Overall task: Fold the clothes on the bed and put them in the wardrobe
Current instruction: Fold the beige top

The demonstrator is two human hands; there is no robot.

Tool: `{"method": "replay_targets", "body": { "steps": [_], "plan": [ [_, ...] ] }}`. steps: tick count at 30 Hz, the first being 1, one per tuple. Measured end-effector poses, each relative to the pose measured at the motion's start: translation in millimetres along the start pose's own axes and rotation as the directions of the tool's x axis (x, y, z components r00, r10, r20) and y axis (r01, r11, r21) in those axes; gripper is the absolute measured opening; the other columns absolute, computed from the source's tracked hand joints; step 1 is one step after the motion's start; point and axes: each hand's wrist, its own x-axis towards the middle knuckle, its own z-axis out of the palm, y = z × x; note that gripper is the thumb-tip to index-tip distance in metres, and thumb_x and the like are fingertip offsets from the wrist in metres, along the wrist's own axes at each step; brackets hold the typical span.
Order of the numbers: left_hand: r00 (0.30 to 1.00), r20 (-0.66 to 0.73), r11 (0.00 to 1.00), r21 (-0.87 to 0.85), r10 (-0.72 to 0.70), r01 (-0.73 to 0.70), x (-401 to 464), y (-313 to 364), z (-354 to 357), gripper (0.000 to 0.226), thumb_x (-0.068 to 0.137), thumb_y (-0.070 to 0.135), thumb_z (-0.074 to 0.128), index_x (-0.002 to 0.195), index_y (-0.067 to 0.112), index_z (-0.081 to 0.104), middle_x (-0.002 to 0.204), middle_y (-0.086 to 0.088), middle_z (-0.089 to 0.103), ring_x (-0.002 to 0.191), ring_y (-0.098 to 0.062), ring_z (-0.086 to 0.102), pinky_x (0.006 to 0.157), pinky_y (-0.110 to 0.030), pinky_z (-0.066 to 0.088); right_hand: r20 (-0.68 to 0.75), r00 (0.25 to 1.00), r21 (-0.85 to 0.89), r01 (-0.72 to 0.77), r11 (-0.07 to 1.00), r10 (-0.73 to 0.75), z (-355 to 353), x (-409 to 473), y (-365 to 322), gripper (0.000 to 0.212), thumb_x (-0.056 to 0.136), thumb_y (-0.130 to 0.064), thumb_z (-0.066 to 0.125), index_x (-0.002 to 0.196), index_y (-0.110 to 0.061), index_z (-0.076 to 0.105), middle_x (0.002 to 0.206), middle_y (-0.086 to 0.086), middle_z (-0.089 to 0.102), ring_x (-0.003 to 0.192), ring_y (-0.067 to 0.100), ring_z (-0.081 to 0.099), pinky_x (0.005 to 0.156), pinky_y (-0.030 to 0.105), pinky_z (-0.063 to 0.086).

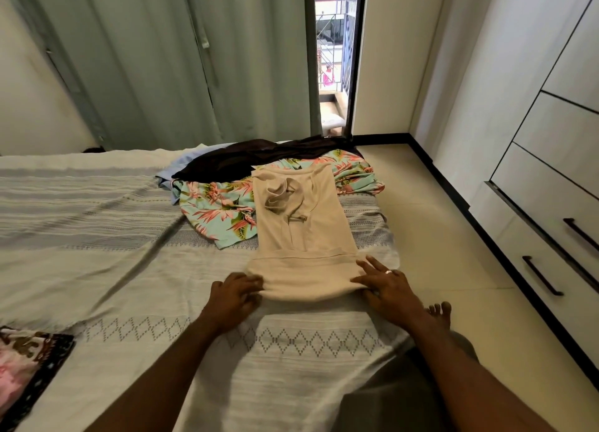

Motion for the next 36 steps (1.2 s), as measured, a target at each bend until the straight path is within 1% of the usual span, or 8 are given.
{"method": "replay_targets", "body": {
  "steps": [6, 10, 14, 17, 20, 24, 28, 36],
  "plan": [
    [0.995, 0.043, 0.93, -0.353, -0.089, 0.099, 18, 15, -36, 0.025, 0.093, 0.011, 0.069, 0.111, 0.027, 0.077, 0.118, 0.005, 0.068, 0.103, 0.0, 0.059, 0.093, -0.031, 0.049, -0.131, 0.985, 0.338, -0.059, 0.939, 0.11, -17, 20, -12, 0.033, 0.087, -0.003, 0.07, 0.117, -0.017, 0.076, 0.134, -0.008, 0.059, 0.135, 0.005, 0.047, 0.113, 0.028, 0.039],
    [0.944, 0.311, 0.916, -0.339, -0.107, 0.215, 19, 22, -57, 0.019, 0.094, 0.01, 0.065, 0.087, 0.025, 0.075, 0.081, 0.003, 0.07, 0.076, -0.006, 0.061, 0.074, -0.028, 0.048, 0.022, 0.995, 0.338, -0.098, 0.936, 0.097, -41, 23, -24, 0.019, 0.082, -0.014, 0.074, 0.075, -0.031, 0.08, 0.081, -0.011, 0.077, 0.074, -0.001, 0.066, 0.072, 0.027, 0.051],
    [0.756, 0.62, 0.85, -0.268, -0.208, 0.454, 22, 30, -79, 0.016, 0.098, 0.015, 0.059, 0.102, 0.018, 0.075, 0.097, 0.0, 0.07, 0.09, -0.011, 0.06, 0.076, -0.03, 0.048, 0.307, 0.938, 0.438, -0.292, 0.85, 0.163, -61, 25, -35, 0.035, 0.078, -0.009, 0.069, 0.051, -0.03, 0.071, 0.05, -0.012, 0.06, 0.053, 0.002, 0.05, 0.055, 0.022, 0.036],
    [0.563, 0.815, 0.764, -0.274, -0.138, 0.584, 25, 28, -95, 0.021, 0.099, 0.015, 0.057, 0.113, 0.009, 0.072, 0.106, -0.012, 0.071, 0.095, -0.021, 0.066, 0.087, -0.04, 0.053, 0.439, 0.862, 0.566, -0.484, 0.667, 0.252, -74, 22, -40, 0.007, 0.069, -0.01, 0.068, 0.063, -0.009, 0.065, 0.062, 0.001, 0.058, 0.06, 0.017, 0.049, 0.054, 0.028, 0.038],
    [0.447, 0.894, 0.672, -0.343, 0.021, 0.656, 29, 24, -107, 0.034, 0.092, 0.016, 0.064, 0.121, -0.002, 0.067, 0.113, -0.022, 0.067, 0.099, -0.031, 0.067, 0.089, -0.041, 0.058, 0.588, 0.742, 0.55, -0.659, 0.513, 0.322, -83, 18, -42, 0.042, 0.053, -0.019, 0.072, 0.088, -0.003, 0.055, 0.087, 0.012, 0.053, 0.072, 0.026, 0.05, 0.059, 0.032, 0.04],
    [0.552, 0.834, 0.64, -0.428, 0.007, 0.638, 35, 26, -111, 0.057, 0.083, 0.028, 0.073, 0.127, -0.006, 0.061, 0.113, -0.021, 0.067, 0.097, -0.03, 0.066, 0.089, -0.043, 0.056, 0.571, 0.76, 0.597, -0.643, 0.48, 0.309, -85, 24, -46, 0.062, 0.04, -0.023, 0.073, 0.096, -0.003, 0.056, 0.096, 0.015, 0.055, 0.086, 0.031, 0.051, 0.073, 0.038, 0.042],
    [0.722, 0.685, 0.651, -0.502, -0.103, 0.569, 42, 24, -103, 0.064, 0.078, 0.054, 0.078, 0.121, 0.007, 0.067, 0.108, -0.011, 0.072, 0.093, -0.023, 0.067, 0.084, -0.043, 0.053, 0.441, 0.846, 0.625, -0.528, 0.575, 0.298, -82, 35, -46, 0.003, 0.086, -0.007, 0.064, 0.088, -0.007, 0.064, 0.09, 0.013, 0.061, 0.084, 0.025, 0.057, 0.067, 0.032, 0.048],
    [0.699, 0.713, 0.729, -0.454, -0.047, 0.512, 64, 9, -96, 0.046, 0.061, 0.032, 0.091, 0.097, 0.014, 0.069, 0.101, -0.006, 0.067, 0.09, -0.017, 0.063, 0.072, -0.032, 0.055, 0.262, 0.924, 0.642, -0.381, 0.665, 0.277, -65, 58, -32, 0.014, 0.08, -0.014, 0.071, 0.067, -0.012, 0.067, 0.061, -0.002, 0.054, 0.061, 0.01, 0.047, 0.053, 0.023, 0.035]
  ]
}}
